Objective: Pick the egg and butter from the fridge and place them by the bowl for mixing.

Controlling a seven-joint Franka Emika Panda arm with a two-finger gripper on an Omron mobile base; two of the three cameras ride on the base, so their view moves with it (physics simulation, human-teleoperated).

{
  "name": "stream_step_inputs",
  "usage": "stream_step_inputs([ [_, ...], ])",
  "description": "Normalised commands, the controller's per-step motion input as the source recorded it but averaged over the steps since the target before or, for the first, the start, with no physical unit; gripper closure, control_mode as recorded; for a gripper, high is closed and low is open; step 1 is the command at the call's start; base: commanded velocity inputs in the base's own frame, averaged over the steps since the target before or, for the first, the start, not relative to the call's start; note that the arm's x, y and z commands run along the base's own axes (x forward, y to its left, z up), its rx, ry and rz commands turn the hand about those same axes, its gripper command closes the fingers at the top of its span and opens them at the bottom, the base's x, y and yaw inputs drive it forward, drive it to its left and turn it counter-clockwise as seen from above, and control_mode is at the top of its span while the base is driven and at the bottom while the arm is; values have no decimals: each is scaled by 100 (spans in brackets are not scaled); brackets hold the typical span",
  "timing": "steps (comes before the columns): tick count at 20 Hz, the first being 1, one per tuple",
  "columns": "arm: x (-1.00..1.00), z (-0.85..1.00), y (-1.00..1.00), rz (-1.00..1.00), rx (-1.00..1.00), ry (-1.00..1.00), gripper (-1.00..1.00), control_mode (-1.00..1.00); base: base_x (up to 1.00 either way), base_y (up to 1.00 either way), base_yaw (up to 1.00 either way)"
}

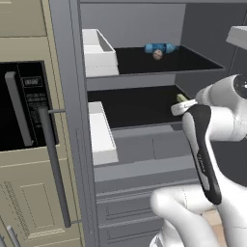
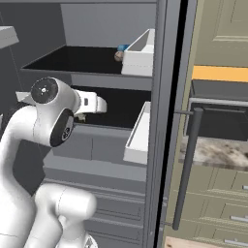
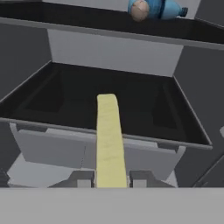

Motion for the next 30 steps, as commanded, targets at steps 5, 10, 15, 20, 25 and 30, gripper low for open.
stream_step_inputs([
  [5,-100,52,3,0,-6,4,100,-100,0,0,0],
  [10,-41,26,10,1,-2,-13,100,-100,0,0,0],
  [15,-25,-10,0,0,-2,4,100,100,-60,0,3],
  [20,0,0,0,0,0,0,100,100,-100,-7,5],
  [25,0,0,0,0,0,0,100,100,-100,-28,1],
  [30,0,0,0,0,0,0,100,100,-28,-80,0],
])
